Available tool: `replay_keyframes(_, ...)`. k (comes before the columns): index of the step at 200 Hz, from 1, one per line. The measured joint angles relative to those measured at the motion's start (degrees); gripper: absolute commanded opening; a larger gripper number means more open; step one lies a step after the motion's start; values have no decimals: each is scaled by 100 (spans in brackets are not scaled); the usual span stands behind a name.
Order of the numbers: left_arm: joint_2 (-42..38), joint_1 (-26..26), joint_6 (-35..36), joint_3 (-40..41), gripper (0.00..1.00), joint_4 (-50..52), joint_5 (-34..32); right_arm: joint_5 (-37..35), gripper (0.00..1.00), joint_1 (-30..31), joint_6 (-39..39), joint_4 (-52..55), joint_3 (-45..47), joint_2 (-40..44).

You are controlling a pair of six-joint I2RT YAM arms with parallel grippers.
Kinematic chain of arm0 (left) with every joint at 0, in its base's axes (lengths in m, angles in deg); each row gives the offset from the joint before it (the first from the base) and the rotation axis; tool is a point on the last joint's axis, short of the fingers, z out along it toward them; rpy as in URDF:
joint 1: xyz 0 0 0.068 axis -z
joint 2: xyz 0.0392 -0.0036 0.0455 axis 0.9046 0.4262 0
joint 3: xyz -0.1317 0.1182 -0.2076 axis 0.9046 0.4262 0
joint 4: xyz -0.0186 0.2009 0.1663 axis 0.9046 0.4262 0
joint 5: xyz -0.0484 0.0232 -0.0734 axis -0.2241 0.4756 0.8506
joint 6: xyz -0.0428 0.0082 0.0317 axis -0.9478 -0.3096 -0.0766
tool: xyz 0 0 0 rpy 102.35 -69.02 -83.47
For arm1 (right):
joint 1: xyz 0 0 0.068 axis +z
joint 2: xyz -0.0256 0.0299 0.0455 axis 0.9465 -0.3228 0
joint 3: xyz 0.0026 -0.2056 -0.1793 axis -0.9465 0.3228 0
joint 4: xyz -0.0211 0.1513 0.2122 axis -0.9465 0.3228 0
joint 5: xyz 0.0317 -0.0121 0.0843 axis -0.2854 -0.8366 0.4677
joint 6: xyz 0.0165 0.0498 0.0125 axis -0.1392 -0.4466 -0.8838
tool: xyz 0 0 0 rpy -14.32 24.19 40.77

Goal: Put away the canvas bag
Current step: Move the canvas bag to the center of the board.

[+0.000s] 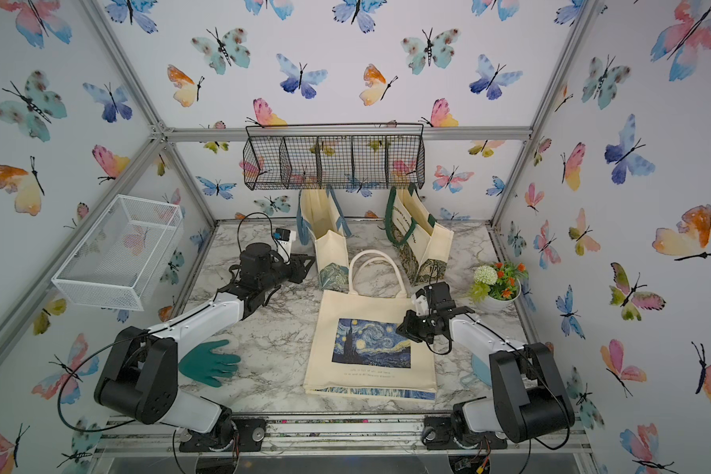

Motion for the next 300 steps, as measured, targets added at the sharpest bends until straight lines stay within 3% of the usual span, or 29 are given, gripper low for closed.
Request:
replay_keyframes(32,11,2,118,-39,36,-39,310,20,12,0,-9,-17,72,0)
replay_keyframes(54,39,17,122,-79,42,-57,326,39,12,0,-15,-28,96,0)
replay_keyframes(113,402,146,90,-463,40,85,-254,83,12,0,-20,-68,116,0)
replay_keyframes(120,420,175,85,-483,34,103,-354,83,12,0,-20,-68,118,0)
replay_keyframes(139,450,221,66,-518,7,131,-522,83,11,2,-20,-96,138,0)
replay_keyframes(148,457,225,79,-531,0,146,-566,85,11,0,-20,-107,153,0)
replay_keyframes(190,455,254,149,-540,0,205,-946,96,11,0,-20,-114,214,0)
replay_keyframes(221,337,262,313,-551,0,472,-1617,105,11,0,-22,-129,236,0)
replay_keyframes(261,72,234,629,-551,0,1005,-2962,122,11,0,-22,-146,251,0)
replay_keyframes(300,-13,-22,743,-588,0,1388,-3888,146,11,0,-22,-146,256,2)
